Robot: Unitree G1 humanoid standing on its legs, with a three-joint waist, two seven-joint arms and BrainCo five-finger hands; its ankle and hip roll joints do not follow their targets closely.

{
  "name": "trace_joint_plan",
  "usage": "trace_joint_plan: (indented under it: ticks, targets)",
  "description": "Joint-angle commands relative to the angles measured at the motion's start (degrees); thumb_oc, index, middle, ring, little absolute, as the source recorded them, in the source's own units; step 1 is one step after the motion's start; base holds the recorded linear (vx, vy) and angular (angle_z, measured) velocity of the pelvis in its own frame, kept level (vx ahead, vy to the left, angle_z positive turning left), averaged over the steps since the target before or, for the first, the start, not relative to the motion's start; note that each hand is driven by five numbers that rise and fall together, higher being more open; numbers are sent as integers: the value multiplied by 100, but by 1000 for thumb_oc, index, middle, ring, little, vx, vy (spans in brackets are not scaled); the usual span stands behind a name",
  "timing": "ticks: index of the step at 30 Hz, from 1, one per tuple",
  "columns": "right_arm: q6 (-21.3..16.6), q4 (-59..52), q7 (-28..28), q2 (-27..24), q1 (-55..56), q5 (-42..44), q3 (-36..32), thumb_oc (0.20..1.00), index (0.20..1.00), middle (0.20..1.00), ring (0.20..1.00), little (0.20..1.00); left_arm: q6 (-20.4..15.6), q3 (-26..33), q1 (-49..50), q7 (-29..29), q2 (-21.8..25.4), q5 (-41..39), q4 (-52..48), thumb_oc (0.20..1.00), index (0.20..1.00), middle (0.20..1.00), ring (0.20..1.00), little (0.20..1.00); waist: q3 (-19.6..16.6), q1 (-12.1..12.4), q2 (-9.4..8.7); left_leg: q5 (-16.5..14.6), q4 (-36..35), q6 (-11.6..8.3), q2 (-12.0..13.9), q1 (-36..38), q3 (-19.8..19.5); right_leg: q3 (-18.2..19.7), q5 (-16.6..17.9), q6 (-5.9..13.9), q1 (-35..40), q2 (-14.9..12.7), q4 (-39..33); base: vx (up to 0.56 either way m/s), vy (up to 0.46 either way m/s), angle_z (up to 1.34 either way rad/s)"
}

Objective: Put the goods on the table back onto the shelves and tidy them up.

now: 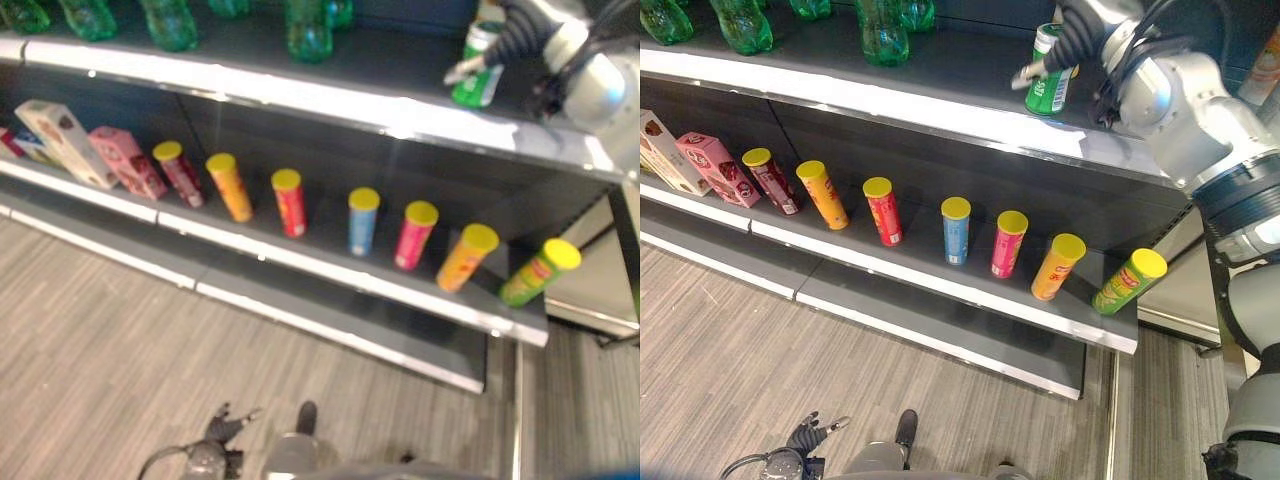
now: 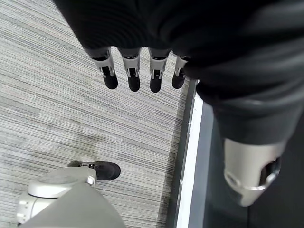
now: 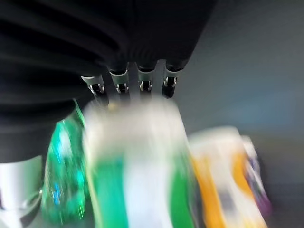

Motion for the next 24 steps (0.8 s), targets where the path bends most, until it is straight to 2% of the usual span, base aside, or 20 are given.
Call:
trace_joint_plan:
  ticks: [1,2,3,6,8,9,12,13,15,16,17,18,19,20,21,23,24]
  targets:
    - [-84,-824,-829,-467,56,132,-819,1000,1000,1000,1000,1000,-22,250,-214,140,260,90,-42,1000,1000,1000,1000,1000,13,-107,-322,-1633,1046,-251,310,198,659,250,-195,165,-620,-349,456,-1,9,-3]
    - [-82,-831,-827,-469,75,130,-838,1000,1000,1000,1000,1000,-22,247,-213,140,267,90,-43,1000,1000,1000,1000,1000,11,-103,-328,-1633,1046,-251,310,198,660,251,-195,165,-620,-349,456,1,29,-4]
    - [-187,-1928,-1188,-737,788,-137,-1874,1000,1000,1000,1000,1000,54,343,-213,168,173,244,-39,1000,1000,1000,1000,1000,5,-261,-240,-1674,1048,-221,319,220,700,322,-212,174,-665,-332,456,3,27,-6]
    - [-265,-2783,-1290,-718,1792,-204,-2926,1000,1000,1000,1000,1000,92,389,-238,211,181,368,-23,1000,1000,1000,1000,1000,-5,-366,-235,-1722,1089,-202,342,240,788,424,-209,184,-719,-315,478,-6,28,-14]
    - [-451,-3354,-1052,-618,2523,43,-3369,1000,1000,1000,1000,1000,97,411,-284,221,182,433,-64,1000,1000,1000,1000,1000,1,-480,-229,-1758,1126,-190,353,270,887,545,-181,194,-770,-302,481,-20,45,-24]
    - [-687,-3745,-756,-462,2935,494,-3539,1000,1000,1000,1000,1000,84,428,-318,180,189,468,-75,1000,1000,1000,1000,1000,1,-561,-226,-1787,1162,-179,375,292,979,641,-156,199,-809,-292,488,-31,57,-34]
    - [-955,-4304,-12,-324,3828,1255,-3665,1000,1000,1000,1000,1000,53,428,-347,58,224,622,-158,1000,1000,1000,1000,1000,27,-743,-226,-1850,1252,-168,435,322,1215,923,-98,212,-966,-254,522,-36,57,-53]
    - [-1063,-4411,238,-132,4135,1600,-3679,1000,1000,1000,1000,1000,30,388,-357,30,227,674,-187,1000,1000,1000,1000,1000,47,-800,-217,-1869,1279,-159,452,331,1294,1026,-68,218,-1038,-233,544,-54,73,-56]
    - [-1106,-4584,749,62,4735,2300,-3729,1000,1000,1000,1000,1000,-24,402,-382,-65,277,779,-300,1000,1000,1000,1000,1000,89,-938,-193,-1923,1350,-138,494,348,1488,1255,-20,241,-1178,-198,572,-45,82,-69]
    - [-1090,-4613,996,384,5166,2732,-3817,1000,1000,1000,1000,1000,-32,373,-381,-111,268,796,-330,1000,1000,1000,1000,1000,125,-987,-181,-1973,1389,-124,516,386,1584,1345,-10,242,-1200,-184,587,-18,54,-70]
    - [-1086,-4625,1000,389,5190,2735,-3841,1000,1000,1000,1000,1000,-32,366,-382,-111,276,795,-331,1000,1000,1000,1000,1000,104,-973,-190,-1951,1373,-123,510,369,1592,1355,5,242,-1225,-188,580,-21,83,-65]
    - [-931,-4586,1544,1041,5996,3630,-3793,1000,1000,1000,1000,1000,-46,334,-418,-197,282,858,-404,1000,1000,1000,1000,1000,173,-1111,-134,-1990,1391,-95,528,427,1704,1478,16,252,-1280,-166,618,-17,80,-59]
    - [-784,-4456,1805,1309,6364,3913,-3690,1000,1000,1000,1000,1000,-54,340,-454,-235,298,903,-419,1000,1000,1000,1000,1000,196,-1161,-119,-1990,1373,-84,527,456,1754,1525,24,253,-1305,-164,626,-16,79,-52]
    - [-783,-4458,1807,1312,6367,3913,-3693,1000,1000,1000,1000,1000,-53,339,-454,-236,301,903,-419,1000,1000,1000,1000,1000,177,-1156,-124,-1971,1358,-84,521,441,1759,1531,37,253,-1327,-168,620,-13,80,-50]
    - [-508,-4020,2165,1672,7180,4313,-3518,1000,1000,1000,1000,1000,-73,362,-538,-299,328,913,-487,1000,1000,1000,1000,1000,233,-1262,-106,-1980,1349,-72,510,499,1830,1621,54,254,-1348,-154,639,-9,60,-46]
    - [-266,-3332,2279,1895,7856,3947,-3406,1000,1000,1000,1000,1000,-86,386,-622,-357,332,884,-585,1000,1000,1000,1000,1000,244,-1332,-116,-1965,1316,-81,506,529,1856,1622,68,269,-1349,-163,630,-1,41,-26]
    - [-268,-3329,2279,1897,7853,3946,-3404,1000,1000,1000,1000,1000,-85,387,-622,-358,335,884,-585,1000,1000,1000,1000,1000,226,-1332,-119,-1949,1304,-81,501,513,1859,1625,79,268,-1370,-165,625,-15,9,-6]
